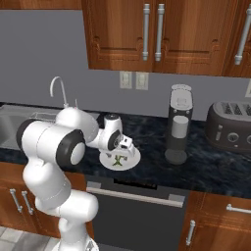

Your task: Retrieve the frozen meat and place it in the pot on a burner. Then turn the burner on.

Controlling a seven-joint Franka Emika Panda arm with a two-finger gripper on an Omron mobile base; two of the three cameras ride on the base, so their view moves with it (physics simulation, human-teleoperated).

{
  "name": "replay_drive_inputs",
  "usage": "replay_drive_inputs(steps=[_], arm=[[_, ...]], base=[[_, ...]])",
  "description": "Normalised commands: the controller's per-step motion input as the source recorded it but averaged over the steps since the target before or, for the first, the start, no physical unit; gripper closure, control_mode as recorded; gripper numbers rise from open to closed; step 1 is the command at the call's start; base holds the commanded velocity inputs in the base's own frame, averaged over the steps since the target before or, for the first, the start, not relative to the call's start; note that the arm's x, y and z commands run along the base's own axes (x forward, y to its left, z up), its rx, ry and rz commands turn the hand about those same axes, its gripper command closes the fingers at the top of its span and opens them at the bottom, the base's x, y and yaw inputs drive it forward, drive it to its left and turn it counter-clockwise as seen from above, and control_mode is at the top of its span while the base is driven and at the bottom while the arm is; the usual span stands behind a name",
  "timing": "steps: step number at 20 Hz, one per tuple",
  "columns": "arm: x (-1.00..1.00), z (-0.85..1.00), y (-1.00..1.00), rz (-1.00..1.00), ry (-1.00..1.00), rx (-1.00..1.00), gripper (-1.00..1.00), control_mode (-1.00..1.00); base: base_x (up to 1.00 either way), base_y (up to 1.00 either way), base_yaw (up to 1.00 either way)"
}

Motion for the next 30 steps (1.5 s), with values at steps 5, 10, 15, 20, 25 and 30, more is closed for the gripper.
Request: replay_drive_inputs(steps=[5, 10, 15, 20, 25, 30], arm=[[0.12, -0.15, -0.04, 0.0, 0.0, 0.0, -1.0, -1.0], [0.14, -0.1, -0.07, 0.0, 0.0, 0.0, -1.0, -1.0], [0.08, -0.1, -0.01, 0.0, 0.0, 0.0, -1.0, -1.0], [0.0, 0.0, 0.0, 0.0, 0.0, 0.0, -1.0, -1.0], [0.0, 0.0, 0.0, 0.0, -0.01, 0.0, 1.0, -1.0], [0.0, -0.01, 0.0, 0.0, -0.01, 0.0, 1.0, -1.0]], base=[[0.0, 0.0, 0.0], [0.0, 0.0, 0.0], [0.0, 0.0, 0.0], [0.0, 0.0, 0.0], [0.0, 0.0, 0.0], [0.0, 0.0, 0.0]])
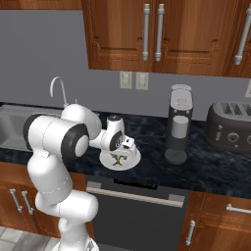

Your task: Retrieve the frozen meat and place it in the pot on a burner. Then turn the burner on.

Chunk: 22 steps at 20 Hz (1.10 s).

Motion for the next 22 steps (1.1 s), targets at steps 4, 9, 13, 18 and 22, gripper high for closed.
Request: replay_drive_inputs(steps=[4, 9, 13, 18, 22], arm=[[0.0, 0.0, 0.0, 0.0, -0.01, 0.0, 1.0, -1.0], [0.0, 0.0, 0.0, 0.0, 0.0, 0.0, 1.0, -1.0], [0.0, 0.1, 0.0, 0.0, 0.0, 0.0, 1.0, -1.0], [-0.11, 0.38, 0.0, 0.0, 0.0, 0.0, 1.0, -1.0], [-0.29, 0.5, 0.0, 0.0, 0.0, 0.01, 1.0, -1.0]], base=[[0.0, 0.0, 0.0], [0.0, 0.0, 0.0], [0.0, 0.0, 0.0], [0.0, 0.0, 0.0], [0.0, 0.0, 0.0]])
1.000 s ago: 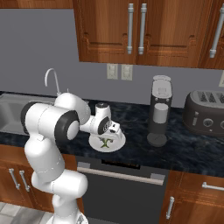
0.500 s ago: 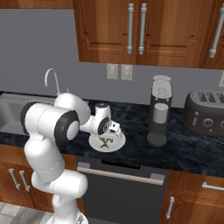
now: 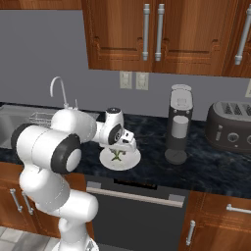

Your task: Retrieve the frozen meat and place it in the pot on a burner. Then turn the burner on.

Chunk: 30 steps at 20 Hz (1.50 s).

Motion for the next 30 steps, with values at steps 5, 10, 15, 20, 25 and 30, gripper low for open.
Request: replay_drive_inputs(steps=[5, 10, 15, 20, 25, 30], arm=[[-0.31, 0.5, 0.0, -0.04, 0.01, 0.01, 1.0, -1.0], [-0.3, 0.62, 0.0, -0.03, 0.07, 0.02, 1.0, -1.0], [-0.24, 0.56, 0.03, -0.03, 0.14, 0.03, 1.0, -1.0], [-0.24, 0.61, 0.0, -0.02, 0.18, 0.04, 1.0, -1.0], [-0.41, 0.37, 0.0, 0.0, 0.05, 0.01, 1.0, -1.0], [-0.55, 0.07, 0.05, 0.0, 0.0, 0.0, 1.0, -1.0]], base=[[0.0, 0.0, 0.0], [0.0, 0.0, 0.0], [0.0, 0.0, 0.0], [0.0, 0.0, 0.0], [0.0, 0.0, 0.0], [0.0, 0.0, 0.0]])
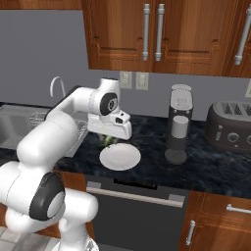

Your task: Retrieve the frozen meat and place it in the pot on a burner. Then turn the burner on.

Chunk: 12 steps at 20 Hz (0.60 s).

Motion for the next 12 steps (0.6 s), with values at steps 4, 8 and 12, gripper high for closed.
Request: replay_drive_inputs(steps=[4, 8, 12], arm=[[-0.48, 0.0, 0.14, 0.0, 0.0, 0.0, 1.0, -1.0], [-0.32, 0.0, 0.19, 0.0, 0.0, -0.02, 1.0, -1.0], [-0.06, 0.0, 0.23, 0.0, 0.01, -0.05, 1.0, -1.0]], base=[[0.0, 0.0, 0.0], [0.0, 0.0, 0.0], [0.0, 0.0, 0.0]])
